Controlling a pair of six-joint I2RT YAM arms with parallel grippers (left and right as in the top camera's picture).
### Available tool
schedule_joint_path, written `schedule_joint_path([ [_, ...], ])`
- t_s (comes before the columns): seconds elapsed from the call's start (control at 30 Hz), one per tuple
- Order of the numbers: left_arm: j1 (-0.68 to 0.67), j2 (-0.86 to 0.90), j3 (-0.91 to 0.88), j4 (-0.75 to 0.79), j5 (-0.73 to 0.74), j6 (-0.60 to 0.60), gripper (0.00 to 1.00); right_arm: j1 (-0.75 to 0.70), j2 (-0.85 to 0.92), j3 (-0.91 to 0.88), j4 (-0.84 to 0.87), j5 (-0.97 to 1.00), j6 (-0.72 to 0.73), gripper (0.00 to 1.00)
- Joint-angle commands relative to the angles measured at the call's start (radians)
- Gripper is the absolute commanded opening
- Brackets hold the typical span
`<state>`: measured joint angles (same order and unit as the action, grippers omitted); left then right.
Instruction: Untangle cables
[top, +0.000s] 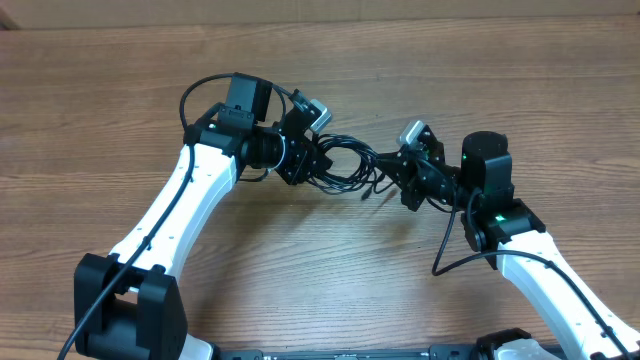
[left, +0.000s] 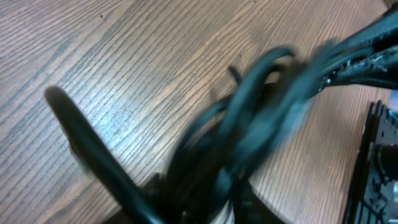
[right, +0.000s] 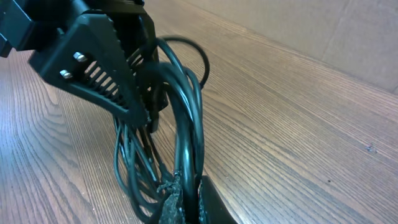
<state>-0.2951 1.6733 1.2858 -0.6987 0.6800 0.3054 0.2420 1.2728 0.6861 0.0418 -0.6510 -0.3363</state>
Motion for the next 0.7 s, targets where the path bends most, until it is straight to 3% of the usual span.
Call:
schedule_joint_path([
  [0.0, -0.007, -0.026, 0.012, -0.001, 0.020, 0.001, 0.42, -0.002, -0.003, 0.015, 0.017, 0.026, 0.056, 0.04],
  [0.37, -0.006, -0.026, 0.012, -0.011, 0.015, 0.002, 0.30, -0.002, -0.003, 0.015, 0.085, 0.020, 0.131, 0.04],
  [0.67, -0.006, -0.026, 0.012, -0.011, 0.015, 0.002, 0.29, -0.002, -0.003, 0.015, 0.095, -0.012, 0.153, 0.04],
])
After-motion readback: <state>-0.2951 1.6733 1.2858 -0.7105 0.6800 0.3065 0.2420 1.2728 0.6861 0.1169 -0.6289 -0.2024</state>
